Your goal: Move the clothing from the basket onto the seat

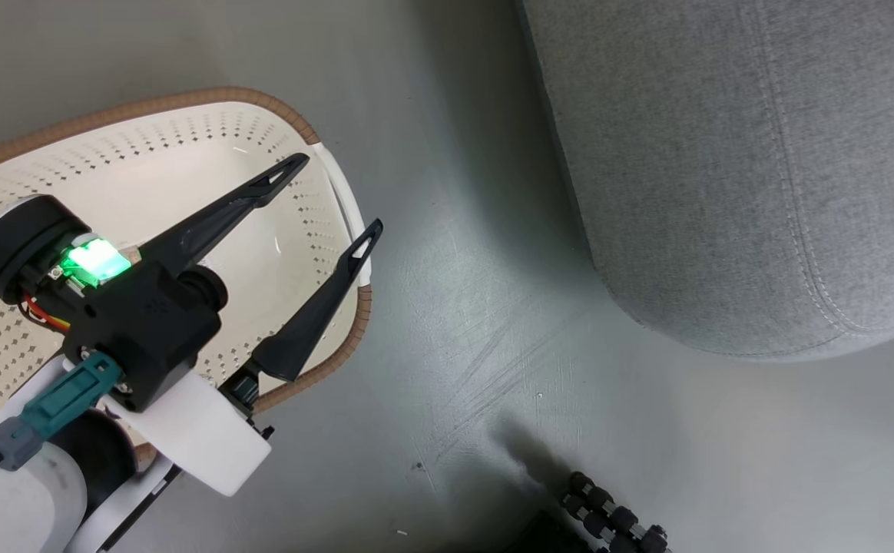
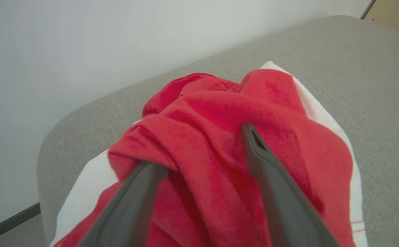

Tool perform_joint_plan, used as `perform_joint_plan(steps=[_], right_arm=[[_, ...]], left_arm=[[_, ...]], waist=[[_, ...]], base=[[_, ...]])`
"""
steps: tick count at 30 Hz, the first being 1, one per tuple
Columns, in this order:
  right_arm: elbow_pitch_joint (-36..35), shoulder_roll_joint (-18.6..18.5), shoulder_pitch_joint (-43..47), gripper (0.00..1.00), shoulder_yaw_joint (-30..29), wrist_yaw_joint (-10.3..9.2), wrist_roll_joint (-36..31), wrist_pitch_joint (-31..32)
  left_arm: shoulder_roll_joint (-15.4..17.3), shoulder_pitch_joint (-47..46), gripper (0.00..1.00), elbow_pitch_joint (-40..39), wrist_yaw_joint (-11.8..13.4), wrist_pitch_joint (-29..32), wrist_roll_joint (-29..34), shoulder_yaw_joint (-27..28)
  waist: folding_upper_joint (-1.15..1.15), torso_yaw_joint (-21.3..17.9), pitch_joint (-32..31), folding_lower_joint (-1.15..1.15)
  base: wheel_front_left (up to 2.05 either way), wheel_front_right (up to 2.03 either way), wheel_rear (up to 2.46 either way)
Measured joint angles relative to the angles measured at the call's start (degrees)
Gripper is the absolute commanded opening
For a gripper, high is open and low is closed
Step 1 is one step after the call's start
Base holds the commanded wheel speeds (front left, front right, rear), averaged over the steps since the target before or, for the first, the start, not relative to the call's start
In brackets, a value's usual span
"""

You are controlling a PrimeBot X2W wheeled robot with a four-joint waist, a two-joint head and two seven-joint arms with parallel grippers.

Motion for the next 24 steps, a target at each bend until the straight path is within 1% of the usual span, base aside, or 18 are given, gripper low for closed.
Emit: perform_joint_plan(steps=[6,10,18,24], right_arm=[[-3.6,0.3,3.7,1.00,0.0,0.01,-1.5,-0.7],[-5.7,1.6,6.7,1.00,0.4,0.00,-1.5,-1.2],[-8.3,3.3,11.1,1.00,4.1,0.01,-0.7,-2.2],[-11.1,3.5,14.2,1.00,9.4,0.01,-0.2,-3.1]], left_arm=[[0.2,0.0,1.00,0.9,-0.3,-1.0,0.0,0.1],[0.4,0.0,1.00,1.4,-0.7,-1.6,0.0,0.2],[0.0,0.1,1.00,2.9,-0.7,-3.5,-0.1,0.9],[-0.9,1.2,1.00,4.2,-0.1,-5.6,-0.2,2.4]], waist=[[0.00,-1.3,-1.1,0.00],[0.00,-2.1,-2.1,0.00],[0.00,-2.9,-4.5,0.00],[-0.01,-2.9,-6.7,0.00]], base=[[0.00,0.00,0.00],[0.00,0.00,0.00],[0.00,0.00,0.00],[0.00,0.00,0.00]])
